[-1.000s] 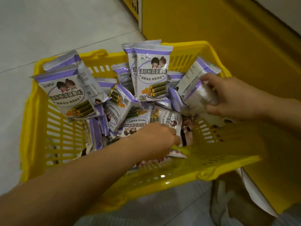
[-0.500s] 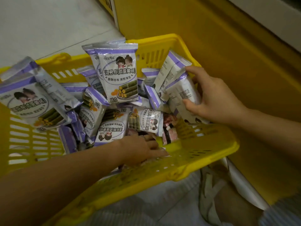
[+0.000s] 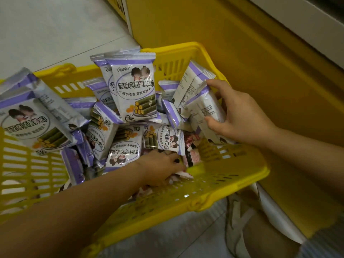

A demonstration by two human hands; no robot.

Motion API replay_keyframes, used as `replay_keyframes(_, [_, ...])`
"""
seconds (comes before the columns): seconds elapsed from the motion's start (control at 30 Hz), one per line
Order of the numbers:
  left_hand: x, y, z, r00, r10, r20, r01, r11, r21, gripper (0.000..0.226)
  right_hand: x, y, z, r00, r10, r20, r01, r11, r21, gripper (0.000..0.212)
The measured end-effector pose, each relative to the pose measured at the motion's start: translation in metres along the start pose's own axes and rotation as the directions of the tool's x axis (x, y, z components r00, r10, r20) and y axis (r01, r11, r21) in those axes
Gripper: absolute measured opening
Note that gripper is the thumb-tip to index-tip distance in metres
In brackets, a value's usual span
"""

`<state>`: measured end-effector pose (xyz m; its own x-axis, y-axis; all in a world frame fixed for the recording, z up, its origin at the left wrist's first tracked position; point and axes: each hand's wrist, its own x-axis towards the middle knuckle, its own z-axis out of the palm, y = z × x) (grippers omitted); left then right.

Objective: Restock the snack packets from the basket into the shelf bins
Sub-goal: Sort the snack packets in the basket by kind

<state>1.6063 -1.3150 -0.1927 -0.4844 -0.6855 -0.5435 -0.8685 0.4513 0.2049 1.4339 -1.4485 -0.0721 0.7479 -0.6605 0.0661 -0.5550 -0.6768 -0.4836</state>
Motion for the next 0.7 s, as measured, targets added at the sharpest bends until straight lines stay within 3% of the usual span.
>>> replay_keyframes(0.1, [0.001,0.004,-0.002,0.992,0.057,0.110,-0.067,0.994,0.085,0.091,0.000,-0.002,0.000,1.000,-0.002,0.003,0.002,1.000,-0.006,0.073])
replay_keyframes(0.23, [0.009,0.007,0.000,0.995,0.030,0.095,-0.042,0.991,0.128,0.078,0.000,-0.004,-0.002,1.000,-0.002,0.006,0.002,1.000,-0.001,0.073])
replay_keyframes(0.33, [0.015,0.006,0.002,0.996,-0.044,0.072,0.040,0.998,0.058,0.074,0.000,-0.005,-0.002,1.000,-0.007,0.015,0.007,1.000,-0.008,0.073])
replay_keyframes(0.57, [0.019,0.006,0.000,0.995,-0.023,0.100,0.038,0.989,-0.143,0.090,0.000,-0.006,-0.003,1.000,0.007,0.010,-0.007,1.000,-0.007,0.072])
replay_keyframes(0.7, [0.020,0.000,-0.006,0.995,0.045,0.093,-0.036,0.994,-0.099,0.101,0.000,-0.006,-0.002,1.000,0.005,0.006,-0.005,1.000,-0.010,0.072])
